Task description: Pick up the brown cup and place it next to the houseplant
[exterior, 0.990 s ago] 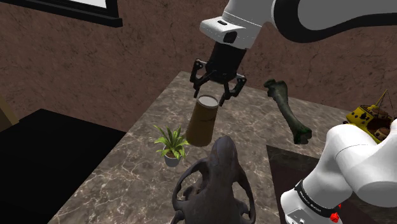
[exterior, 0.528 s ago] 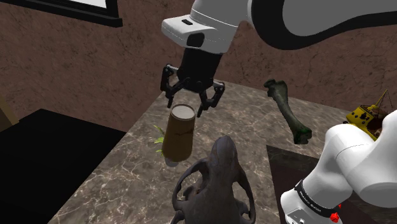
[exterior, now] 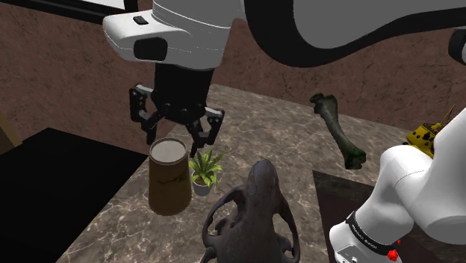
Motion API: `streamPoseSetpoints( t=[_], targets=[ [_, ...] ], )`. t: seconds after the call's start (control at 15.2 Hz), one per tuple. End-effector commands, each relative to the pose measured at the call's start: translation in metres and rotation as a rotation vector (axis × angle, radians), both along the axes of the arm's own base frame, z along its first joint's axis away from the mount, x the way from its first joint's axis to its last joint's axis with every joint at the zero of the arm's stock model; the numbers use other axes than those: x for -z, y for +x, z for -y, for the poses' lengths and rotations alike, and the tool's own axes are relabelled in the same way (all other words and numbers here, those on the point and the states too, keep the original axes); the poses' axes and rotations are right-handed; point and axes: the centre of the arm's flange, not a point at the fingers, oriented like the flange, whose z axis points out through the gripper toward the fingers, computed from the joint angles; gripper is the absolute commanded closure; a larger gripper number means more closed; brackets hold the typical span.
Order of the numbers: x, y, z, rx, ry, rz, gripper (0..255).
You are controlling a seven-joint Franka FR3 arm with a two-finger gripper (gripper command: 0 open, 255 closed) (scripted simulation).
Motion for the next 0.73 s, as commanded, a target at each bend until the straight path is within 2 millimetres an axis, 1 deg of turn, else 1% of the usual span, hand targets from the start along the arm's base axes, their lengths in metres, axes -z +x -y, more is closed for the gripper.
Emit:
streamPoseSetpoints(
  t=[0.0, 0.46, 0.66],
  targets=[
    [0.000, 0.001, -0.026, 0.002, 0.001, -0.001, 255],
    [0.000, -0.006, -0.118, 0.002, 0.001, -0.001, 255],
    [0.015, -0.006, -0.118, 0.002, 0.001, -0.001, 255]
  ],
)
